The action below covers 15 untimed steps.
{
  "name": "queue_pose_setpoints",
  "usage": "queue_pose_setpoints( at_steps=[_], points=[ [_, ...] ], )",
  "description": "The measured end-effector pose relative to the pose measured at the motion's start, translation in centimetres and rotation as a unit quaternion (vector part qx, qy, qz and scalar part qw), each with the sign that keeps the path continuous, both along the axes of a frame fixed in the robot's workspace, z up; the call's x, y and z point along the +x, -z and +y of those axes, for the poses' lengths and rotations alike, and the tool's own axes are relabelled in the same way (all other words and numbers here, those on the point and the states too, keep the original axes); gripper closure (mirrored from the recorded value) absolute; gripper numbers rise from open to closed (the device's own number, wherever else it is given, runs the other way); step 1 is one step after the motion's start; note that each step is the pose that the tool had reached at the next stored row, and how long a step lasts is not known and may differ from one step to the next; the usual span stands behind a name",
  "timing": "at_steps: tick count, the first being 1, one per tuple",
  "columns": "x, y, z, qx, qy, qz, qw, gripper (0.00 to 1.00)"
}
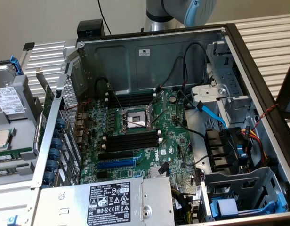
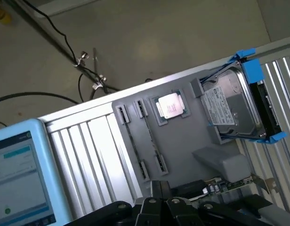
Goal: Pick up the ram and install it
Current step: 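Pick up the ram and move it above insertion slot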
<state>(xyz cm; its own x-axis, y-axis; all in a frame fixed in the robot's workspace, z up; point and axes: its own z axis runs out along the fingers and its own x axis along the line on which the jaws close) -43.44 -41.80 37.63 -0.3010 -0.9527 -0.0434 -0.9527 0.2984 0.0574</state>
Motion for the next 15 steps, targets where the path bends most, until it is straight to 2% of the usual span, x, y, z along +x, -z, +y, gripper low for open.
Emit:
queue_pose_setpoints(
  at_steps=[3,6,10,12,15],
  points=[
    [-0.01,0.3,0.0,0.0009,-0.028,-0.0002,0.9996,0.89],
    [-0.01,0.55,0.0,0.0013,-0.054,-0.0001,0.9985,0.89],
    [-0.05,0.57,0.0,0.0016,-0.059,-0.0001,0.9982,0.89],
    [-0.09,0.69,0.0,0.0019,-0.074,-0.0002,0.9973,0.89],
    [-0.09,0.94,-0.01,0.0022,-0.101,-0.0002,0.9949,0.89]
  ],
)
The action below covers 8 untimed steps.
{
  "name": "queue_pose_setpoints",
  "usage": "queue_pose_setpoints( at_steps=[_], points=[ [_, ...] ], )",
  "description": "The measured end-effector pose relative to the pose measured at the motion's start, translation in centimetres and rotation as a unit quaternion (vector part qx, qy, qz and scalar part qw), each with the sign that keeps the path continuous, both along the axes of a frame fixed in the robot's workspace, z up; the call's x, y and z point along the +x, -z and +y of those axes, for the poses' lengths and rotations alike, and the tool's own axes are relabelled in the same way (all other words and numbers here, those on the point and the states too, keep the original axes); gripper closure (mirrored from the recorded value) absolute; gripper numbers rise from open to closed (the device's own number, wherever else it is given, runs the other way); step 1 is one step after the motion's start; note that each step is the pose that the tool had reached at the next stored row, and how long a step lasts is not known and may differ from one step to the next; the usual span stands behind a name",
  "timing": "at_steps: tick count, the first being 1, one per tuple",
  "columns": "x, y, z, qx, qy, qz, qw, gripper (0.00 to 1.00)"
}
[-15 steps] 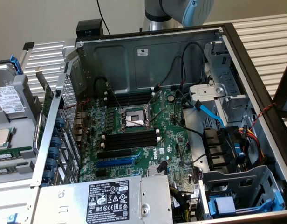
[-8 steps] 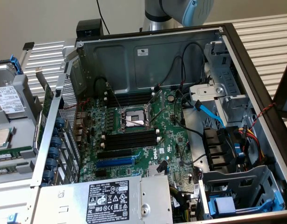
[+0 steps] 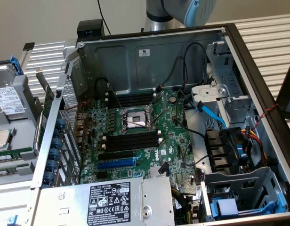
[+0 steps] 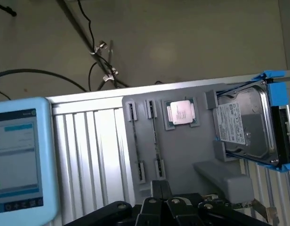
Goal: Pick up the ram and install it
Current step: 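Pick up the ram and move it above insertion slot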
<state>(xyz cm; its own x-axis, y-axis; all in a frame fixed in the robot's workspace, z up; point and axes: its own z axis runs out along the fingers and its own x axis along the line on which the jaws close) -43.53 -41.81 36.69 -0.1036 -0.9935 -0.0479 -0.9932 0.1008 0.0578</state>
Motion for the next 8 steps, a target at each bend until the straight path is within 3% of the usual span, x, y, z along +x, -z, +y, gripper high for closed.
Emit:
queue_pose_setpoints(
  at_steps=[8],
  points=[
    [-0.1,1.25,-0.01,0.0003,-0.061,0.0,0.9981,0.89]
  ],
)
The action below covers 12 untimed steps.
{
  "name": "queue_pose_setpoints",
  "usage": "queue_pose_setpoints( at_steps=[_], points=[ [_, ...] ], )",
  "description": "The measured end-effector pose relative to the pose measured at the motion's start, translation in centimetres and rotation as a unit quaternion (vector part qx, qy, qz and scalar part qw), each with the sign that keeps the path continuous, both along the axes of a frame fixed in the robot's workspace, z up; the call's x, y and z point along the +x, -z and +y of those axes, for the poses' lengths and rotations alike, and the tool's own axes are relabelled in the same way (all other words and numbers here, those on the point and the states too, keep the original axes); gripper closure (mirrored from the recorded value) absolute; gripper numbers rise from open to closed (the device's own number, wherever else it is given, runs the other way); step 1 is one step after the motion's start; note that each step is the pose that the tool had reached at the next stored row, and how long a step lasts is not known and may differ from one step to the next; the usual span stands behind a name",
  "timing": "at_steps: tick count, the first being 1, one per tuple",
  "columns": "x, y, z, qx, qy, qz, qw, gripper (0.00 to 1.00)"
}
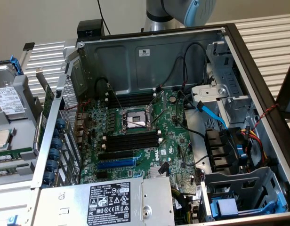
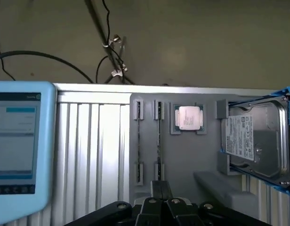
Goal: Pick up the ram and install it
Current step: 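Pick up the ram and move it above insertion slot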
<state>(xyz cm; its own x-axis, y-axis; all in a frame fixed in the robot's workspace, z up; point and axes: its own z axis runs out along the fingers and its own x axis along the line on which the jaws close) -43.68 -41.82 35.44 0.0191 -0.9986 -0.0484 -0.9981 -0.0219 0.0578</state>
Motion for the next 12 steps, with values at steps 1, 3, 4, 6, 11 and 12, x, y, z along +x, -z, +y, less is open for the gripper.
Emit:
queue_pose_setpoints(
  at_steps=[1,3,4,6,11,12],
  points=[
    [-0.1,0.11,-0.01,0.0001,-0.001,-0.001,1.0,0.89],
    [-0.5,0.28,-0.01,0.0001,-0.002,-0.0059,1.0,0.89],
    [-0.7,0.34,-0.01,0.0003,-0.002,-0.0106,0.9999,0.89],
    [-1.1,0.43,-0.02,0.0006,-0.003,-0.021,0.9998,0.89],
    [-2.1,1.21,-0.01,0.0012,-0.003,-0.0242,0.9997,0.89],
    [-2.2,1.4,-0.02,0.0013,-0.003,-0.0247,0.9997,0.89]
  ],
)
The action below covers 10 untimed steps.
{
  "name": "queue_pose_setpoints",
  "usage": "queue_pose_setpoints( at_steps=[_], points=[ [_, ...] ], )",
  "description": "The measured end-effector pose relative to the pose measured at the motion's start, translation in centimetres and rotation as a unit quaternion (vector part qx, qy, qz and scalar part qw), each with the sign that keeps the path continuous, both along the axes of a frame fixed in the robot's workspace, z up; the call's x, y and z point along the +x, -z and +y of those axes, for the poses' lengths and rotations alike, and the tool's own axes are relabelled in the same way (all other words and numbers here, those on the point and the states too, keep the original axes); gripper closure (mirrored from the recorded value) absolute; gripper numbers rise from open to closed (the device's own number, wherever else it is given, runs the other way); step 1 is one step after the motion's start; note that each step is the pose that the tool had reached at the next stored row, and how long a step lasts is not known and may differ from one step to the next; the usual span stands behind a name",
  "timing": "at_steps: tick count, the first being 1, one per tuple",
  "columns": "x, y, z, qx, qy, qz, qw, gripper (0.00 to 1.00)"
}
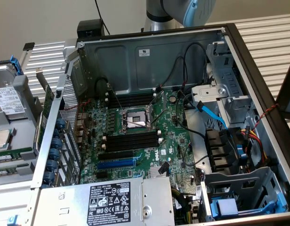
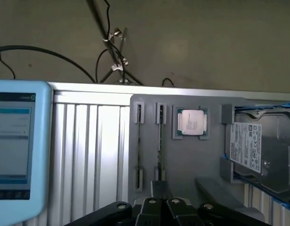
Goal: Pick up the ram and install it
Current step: 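Pick up the ram and move it above insertion slot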
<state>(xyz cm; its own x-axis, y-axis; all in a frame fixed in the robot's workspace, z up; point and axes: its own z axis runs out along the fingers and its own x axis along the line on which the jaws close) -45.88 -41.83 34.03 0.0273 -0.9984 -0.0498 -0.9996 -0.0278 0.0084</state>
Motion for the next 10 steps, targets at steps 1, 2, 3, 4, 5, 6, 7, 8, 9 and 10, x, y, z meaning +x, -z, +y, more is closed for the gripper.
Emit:
queue_pose_setpoints(
  at_steps=[1,2,3,4,5,6,7,8,9,10],
  points=[
    [0.0,0.18,-0.01,0.0,0.0,-0.0005,1.0,0.89],
    [0.0,0.36,-0.01,0.0,0.0,-0.0007,1.0,0.89],
    [0.0,0.53,-0.01,0.0,0.0,-0.0007,1.0,0.89],
    [0.0,0.71,0.0,0.0,0.0,-0.0008,1.0,0.89],
    [0.0,0.9,0.0,0.0,0.0,-0.0008,1.0,0.89],
    [0.0,1.08,0.0,0.0001,0.0,-0.0009,1.0,0.89],
    [0.0,1.25,0.0,0.0,0.0,-0.0008,1.0,0.89],
    [0.0,1.45,0.0,0.0001,0.0,-0.0009,1.0,0.89],
    [0.0,1.63,0.0,0.0,0.0,-0.0008,1.0,0.89],
    [0.0,1.81,0.0,0.0,0.0,-0.0008,1.0,0.89]
  ],
)
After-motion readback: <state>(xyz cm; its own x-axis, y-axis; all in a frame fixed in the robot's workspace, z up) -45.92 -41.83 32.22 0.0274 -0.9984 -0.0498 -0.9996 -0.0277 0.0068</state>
